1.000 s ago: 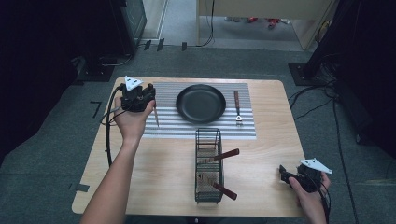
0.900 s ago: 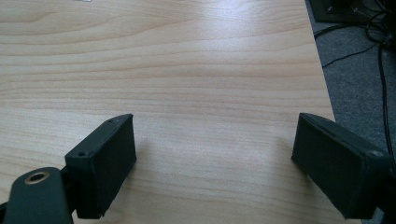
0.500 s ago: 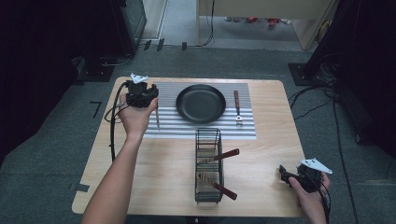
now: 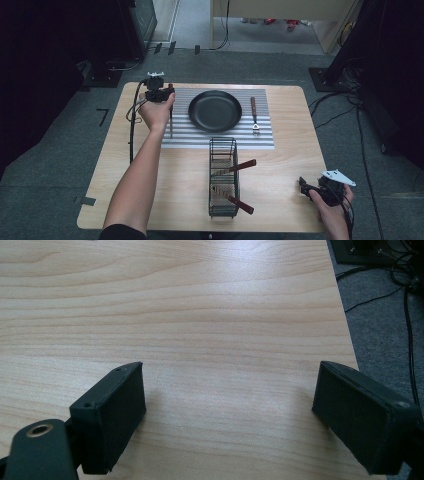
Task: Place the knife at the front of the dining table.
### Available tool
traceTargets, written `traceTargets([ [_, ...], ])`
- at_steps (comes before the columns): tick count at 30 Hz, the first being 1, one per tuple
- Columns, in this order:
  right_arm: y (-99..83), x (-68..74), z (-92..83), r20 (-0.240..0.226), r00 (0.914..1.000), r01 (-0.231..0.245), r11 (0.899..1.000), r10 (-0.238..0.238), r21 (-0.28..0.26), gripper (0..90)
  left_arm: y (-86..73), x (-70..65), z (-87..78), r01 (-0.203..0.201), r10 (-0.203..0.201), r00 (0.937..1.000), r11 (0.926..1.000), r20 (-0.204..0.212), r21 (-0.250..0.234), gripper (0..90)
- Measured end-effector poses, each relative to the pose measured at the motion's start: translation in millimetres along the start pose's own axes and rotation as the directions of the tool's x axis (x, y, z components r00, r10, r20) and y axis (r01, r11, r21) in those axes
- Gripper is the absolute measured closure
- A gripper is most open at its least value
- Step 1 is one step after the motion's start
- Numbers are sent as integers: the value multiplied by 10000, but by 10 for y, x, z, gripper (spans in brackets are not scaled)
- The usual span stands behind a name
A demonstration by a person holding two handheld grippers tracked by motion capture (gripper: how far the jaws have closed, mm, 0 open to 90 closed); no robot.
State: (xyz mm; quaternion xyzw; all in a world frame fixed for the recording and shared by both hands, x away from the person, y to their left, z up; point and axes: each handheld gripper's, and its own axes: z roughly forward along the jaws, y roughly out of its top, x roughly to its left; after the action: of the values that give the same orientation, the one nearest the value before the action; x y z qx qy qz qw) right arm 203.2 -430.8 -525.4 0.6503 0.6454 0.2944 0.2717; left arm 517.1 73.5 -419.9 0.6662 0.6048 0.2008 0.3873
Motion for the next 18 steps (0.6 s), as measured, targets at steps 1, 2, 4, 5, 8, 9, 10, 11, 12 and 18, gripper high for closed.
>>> traceTargets([
  [1,0,0,0,4,10000,4,10000,-4,3,131,-6,7,58,120,-119,9999,9999,-15,34,766],
  [2,0,0,0,2,10000,0,10000,0,3,131,-14,18,111,222,-222,9998,9997,6,93,766],
  [4,0,-1,0,-10,10000,-10,10000,10,-6,131,-26,33,203,344,-343,9994,9993,-40,148,767],
  [5,0,-1,0,-9,10000,-8,10000,8,-3,131,-28,40,243,409,-408,9991,9990,-82,187,766],
  [8,0,-1,-1,-8,10000,-8,10000,8,-5,131,-19,59,356,690,-690,9976,9974,2,198,766],
  [9,0,-2,-1,-12,10000,-9,10000,9,-5,131,-12,56,387,685,-685,9976,9974,-27,241,766],
  [10,0,-2,0,-10,10000,-10,10000,10,-7,131,4,55,433,608,-606,9981,9977,-61,307,766],
  [11,0,-1,0,-7,10000,-7,10000,7,-4,131,18,54,473,605,-602,9981,9975,-98,368,766],
  [12,0,-1,0,-6,10000,-7,10000,7,-2,130,30,55,511,635,-629,9979,9969,-162,458,766],
  [18,5,-5,4,-15,10000,2,10000,-2,-4,130,-8,62,728,850,-802,9954,9914,-515,997,765],
])
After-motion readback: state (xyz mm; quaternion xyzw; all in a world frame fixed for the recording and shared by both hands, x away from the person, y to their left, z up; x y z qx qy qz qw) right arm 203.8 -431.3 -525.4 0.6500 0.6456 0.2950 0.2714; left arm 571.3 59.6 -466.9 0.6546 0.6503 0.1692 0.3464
